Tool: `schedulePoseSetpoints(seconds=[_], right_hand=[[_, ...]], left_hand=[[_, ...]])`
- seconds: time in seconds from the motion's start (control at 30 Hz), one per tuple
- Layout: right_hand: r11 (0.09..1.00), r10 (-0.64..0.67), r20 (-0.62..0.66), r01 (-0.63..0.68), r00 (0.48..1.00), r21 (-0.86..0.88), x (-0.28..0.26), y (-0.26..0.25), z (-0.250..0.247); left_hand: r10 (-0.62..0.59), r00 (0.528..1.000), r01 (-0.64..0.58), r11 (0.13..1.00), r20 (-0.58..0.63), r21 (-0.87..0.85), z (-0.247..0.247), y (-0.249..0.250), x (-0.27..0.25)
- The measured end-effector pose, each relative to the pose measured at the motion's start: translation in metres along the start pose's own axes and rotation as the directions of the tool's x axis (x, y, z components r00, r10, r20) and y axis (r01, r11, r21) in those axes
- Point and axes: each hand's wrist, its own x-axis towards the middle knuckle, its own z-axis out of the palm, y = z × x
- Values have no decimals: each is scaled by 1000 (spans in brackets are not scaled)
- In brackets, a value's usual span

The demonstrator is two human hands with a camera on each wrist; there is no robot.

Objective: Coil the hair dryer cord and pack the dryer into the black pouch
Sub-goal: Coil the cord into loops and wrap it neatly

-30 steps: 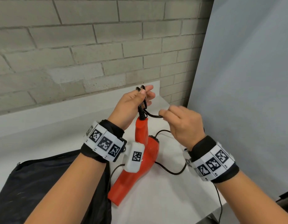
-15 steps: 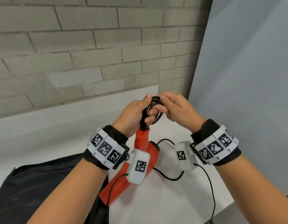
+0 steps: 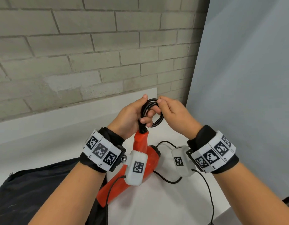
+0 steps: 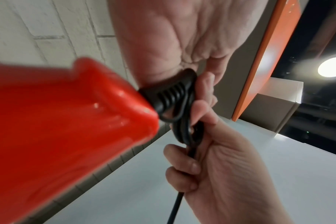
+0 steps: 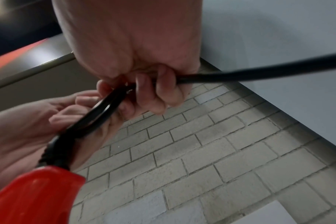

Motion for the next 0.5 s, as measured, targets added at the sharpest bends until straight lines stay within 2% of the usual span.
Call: schedulePoseSetpoints(seconds=[0.07,0.2,0.3,0.4,0.5], right_hand=[[1000,0,-35,-1,999,-20,0,1,1],[991,-10,-150,31,989,132,1,12,1],[996,50,-188,-35,981,82,-5,30,8],[993,45,-68,-52,997,-110,-25,40,24],[943,-42,79,66,996,-326,-47,37,41]], left_hand=[[3,1000,-3,1000,-3,13,-1,-1,0],[-34,999,33,998,-9,-61,-5,0,1],[-33,999,27,985,-30,-168,-6,-1,1],[0,995,-25,965,-96,-260,-12,-2,4],[24,990,-68,946,-142,-317,-17,-4,8]])
